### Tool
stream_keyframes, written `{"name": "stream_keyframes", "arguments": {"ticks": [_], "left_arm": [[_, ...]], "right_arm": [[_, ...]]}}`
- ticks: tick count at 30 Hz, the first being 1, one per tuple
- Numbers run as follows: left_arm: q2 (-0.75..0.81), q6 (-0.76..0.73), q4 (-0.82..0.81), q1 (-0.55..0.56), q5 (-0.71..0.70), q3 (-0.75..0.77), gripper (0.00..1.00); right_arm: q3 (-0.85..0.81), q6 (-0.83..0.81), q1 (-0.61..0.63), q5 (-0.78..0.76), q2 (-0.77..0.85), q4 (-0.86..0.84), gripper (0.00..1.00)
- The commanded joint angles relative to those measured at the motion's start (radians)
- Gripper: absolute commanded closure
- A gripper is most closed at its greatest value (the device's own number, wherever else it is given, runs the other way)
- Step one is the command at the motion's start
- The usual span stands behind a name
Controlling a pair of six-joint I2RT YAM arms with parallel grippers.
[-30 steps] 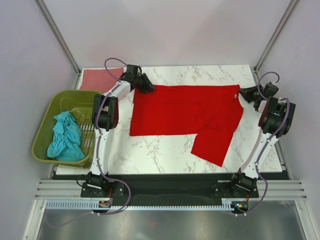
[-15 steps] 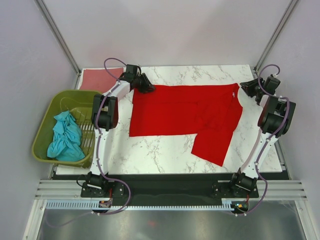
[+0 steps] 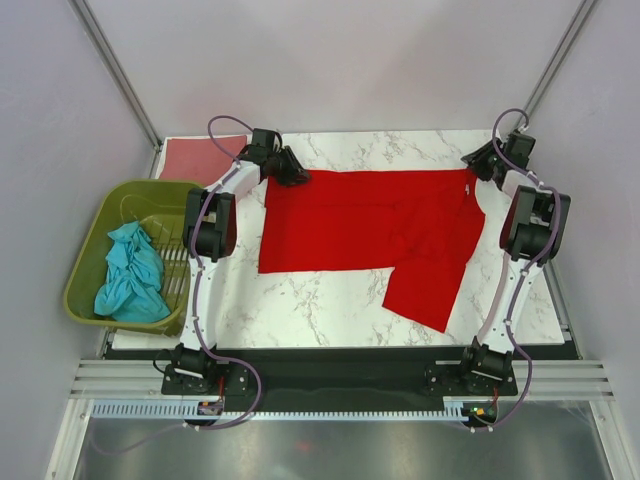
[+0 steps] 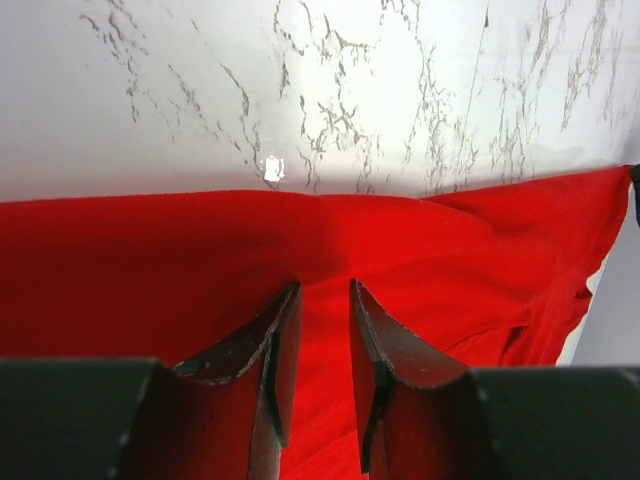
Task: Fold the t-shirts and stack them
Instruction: Fold the tshirt
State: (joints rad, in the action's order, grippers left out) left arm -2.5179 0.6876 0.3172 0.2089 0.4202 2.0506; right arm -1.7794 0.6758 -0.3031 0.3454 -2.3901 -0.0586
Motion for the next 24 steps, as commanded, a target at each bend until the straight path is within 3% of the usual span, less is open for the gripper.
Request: {"name": "stream_keyframes", "arguments": {"ticks": [1,5,6,8,16,19,20,24], "left_arm": [[-0.035,-0.031,0.114,-0.022,-0.077,0.002,0.65],[-0.032,-0.034,0.114,-0.022,-0.093,0.002,0.65],[-0.032,-0.034,0.115,-0.022,-0.098,0.003,0.65],[-0.036,-0.031,0.114,-0.023,-0.112,0.009,0.65],[-0.140,-0.022,0.111,-0.029,0.040,0.245,0.65],[-0.104,-0.042,0.108,-0.031,0.074,0.272,0.60],[-0.079,-0.055,0.111,-0.029,0.069,0.264,0.58],[0.118,-0.077,0.109,-0.029,0.005,0.146,0.51]], "right_arm": [[-0.066,-0.030,-0.010,-0.069,-0.044,0.100,0.57],[-0.048,-0.058,-0.010,-0.178,-0.026,0.123,0.78],[-0.048,-0.067,-0.010,-0.190,-0.027,0.126,0.90],[-0.037,-0.064,-0.010,-0.212,-0.029,0.129,1.00],[-0.023,-0.051,-0.010,-0.224,-0.038,0.066,1.00],[-0.052,-0.062,-0.008,-0.206,-0.017,0.065,0.90],[-0.051,-0.062,-0.008,-0.220,0.002,0.078,0.81],[-0.067,-0.062,-0.008,-0.261,0.126,0.178,0.59]]}}
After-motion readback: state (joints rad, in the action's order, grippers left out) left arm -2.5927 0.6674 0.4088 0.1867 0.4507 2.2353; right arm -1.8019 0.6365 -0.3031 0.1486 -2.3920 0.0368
